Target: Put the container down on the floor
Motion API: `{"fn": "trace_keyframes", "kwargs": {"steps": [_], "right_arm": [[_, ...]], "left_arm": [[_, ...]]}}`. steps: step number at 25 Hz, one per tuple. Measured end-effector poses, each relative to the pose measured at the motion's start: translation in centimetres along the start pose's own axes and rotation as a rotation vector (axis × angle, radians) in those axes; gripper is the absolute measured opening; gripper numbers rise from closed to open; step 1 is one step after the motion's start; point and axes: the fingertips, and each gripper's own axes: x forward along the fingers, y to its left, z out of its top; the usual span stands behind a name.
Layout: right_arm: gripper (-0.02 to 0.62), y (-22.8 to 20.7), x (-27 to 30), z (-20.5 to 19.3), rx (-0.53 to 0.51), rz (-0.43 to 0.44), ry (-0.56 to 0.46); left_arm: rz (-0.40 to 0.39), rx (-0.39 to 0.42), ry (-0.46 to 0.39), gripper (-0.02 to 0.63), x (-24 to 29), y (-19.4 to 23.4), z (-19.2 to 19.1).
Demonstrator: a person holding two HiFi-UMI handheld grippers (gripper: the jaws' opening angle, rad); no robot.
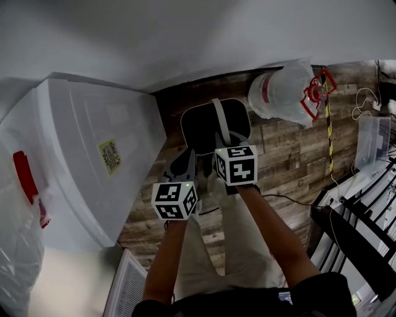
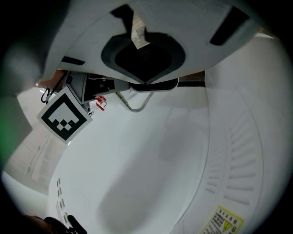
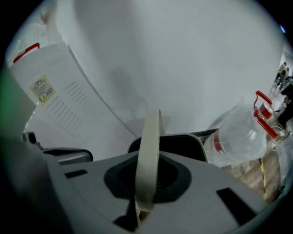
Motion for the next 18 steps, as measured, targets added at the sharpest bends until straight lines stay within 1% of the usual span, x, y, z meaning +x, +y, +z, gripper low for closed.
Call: {"fn": "trace_keyframes", "kwargs": {"steps": [4,10,18], "right_arm": [[0.034,-0.3,1.6,-0.3,-0.008,0.001,0.009],[0.034,-0.6,4.6,-0.3,-0.010,0.002,0.018],[0.034,-1.1,7.9,-0.4,-0.011,0.010,0.014]], "left_arm": [[-0.003,-0.006,-0.001,0.017,1.0,0.8,-0.5],[-0.037,-0.085,0.011,0.017,3.1,1.8,-1.6],[-0.024,-0.062,0.020,0.017,5.7,3.5,-3.0]]}}
